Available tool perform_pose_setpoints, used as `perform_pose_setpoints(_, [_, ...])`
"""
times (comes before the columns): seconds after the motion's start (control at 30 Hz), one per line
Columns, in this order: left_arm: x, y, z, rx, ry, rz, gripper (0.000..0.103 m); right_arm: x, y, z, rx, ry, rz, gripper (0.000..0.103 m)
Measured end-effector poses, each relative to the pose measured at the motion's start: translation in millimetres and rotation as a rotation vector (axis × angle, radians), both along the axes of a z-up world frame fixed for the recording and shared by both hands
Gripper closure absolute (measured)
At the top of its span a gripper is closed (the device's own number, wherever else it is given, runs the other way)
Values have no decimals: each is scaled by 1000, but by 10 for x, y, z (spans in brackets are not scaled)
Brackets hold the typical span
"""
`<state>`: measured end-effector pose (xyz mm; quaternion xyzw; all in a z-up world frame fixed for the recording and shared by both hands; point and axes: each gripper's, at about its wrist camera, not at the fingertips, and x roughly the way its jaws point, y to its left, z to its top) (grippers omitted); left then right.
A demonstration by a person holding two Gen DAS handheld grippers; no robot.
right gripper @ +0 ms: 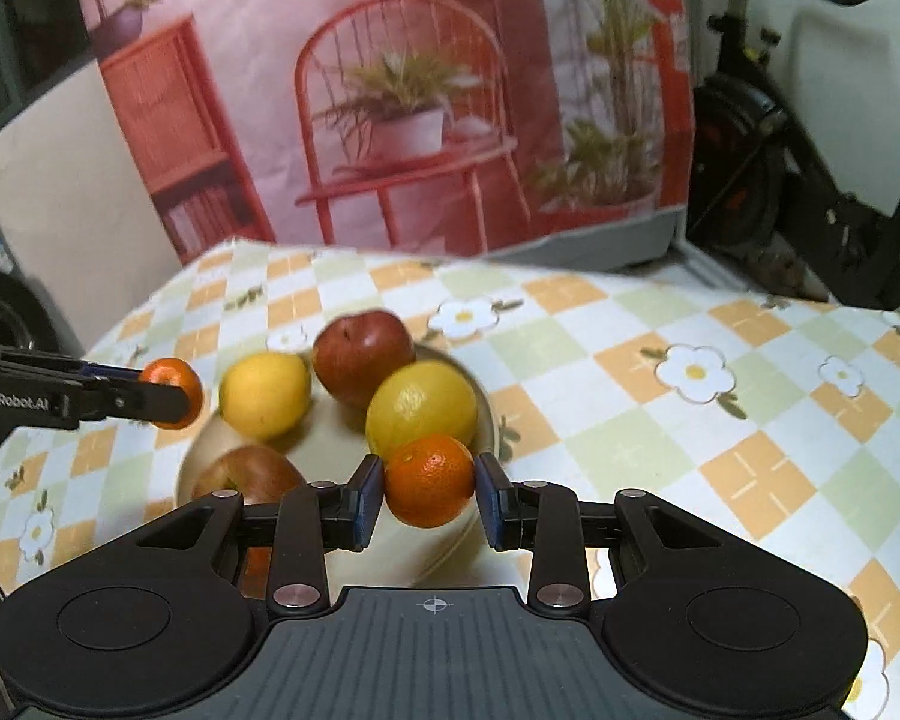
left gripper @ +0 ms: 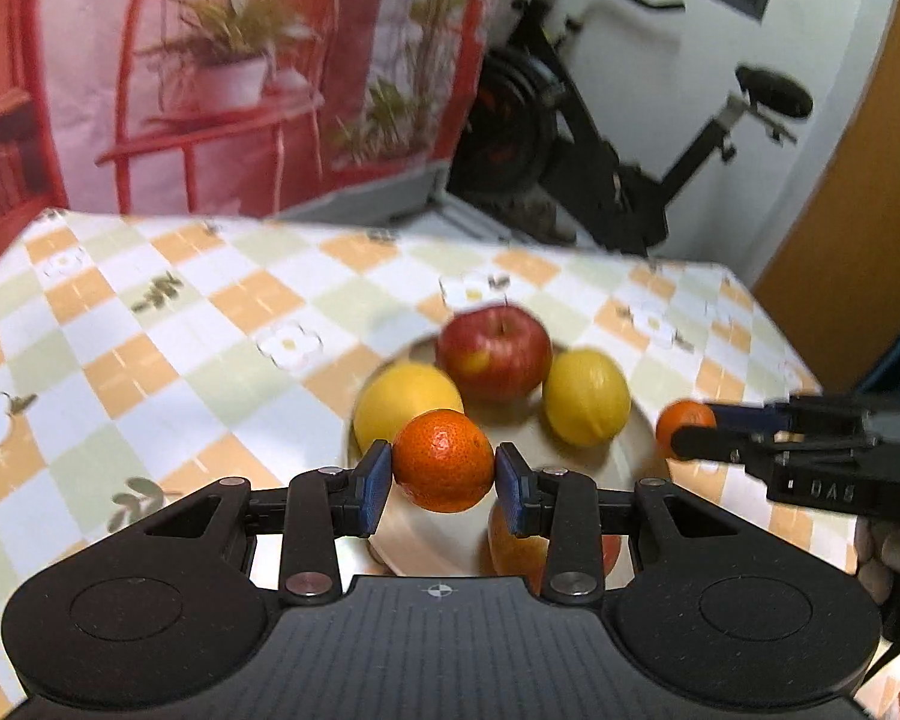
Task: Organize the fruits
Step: 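Carry the tangerine with the left tool over the beige plate, then lower the tangerine into the plate and open the left tool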
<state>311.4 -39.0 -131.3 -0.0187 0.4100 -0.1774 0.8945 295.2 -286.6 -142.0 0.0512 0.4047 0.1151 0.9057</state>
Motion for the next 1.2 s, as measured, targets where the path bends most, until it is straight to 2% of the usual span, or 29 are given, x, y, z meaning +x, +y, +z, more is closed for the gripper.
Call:
perform_pose_setpoints(0.23, [114, 16, -214, 14, 80, -6, 63, 189, 90, -106, -18, 65, 82, 73])
perform_pose_setpoints(0.5, [253, -44, -314, 24, 101, -13, 63, 328, 153, -238, -41, 120, 113, 73])
perform_pose_setpoints(0.8, [314, -86, -375, 40, 103, -14, 63, 360, 192, -290, -55, 114, 128, 73])
perform_pose_setpoints(1.2, [261, -63, -287, 51, 75, -4, 62, 312, 262, -206, -167, 70, 152, 70])
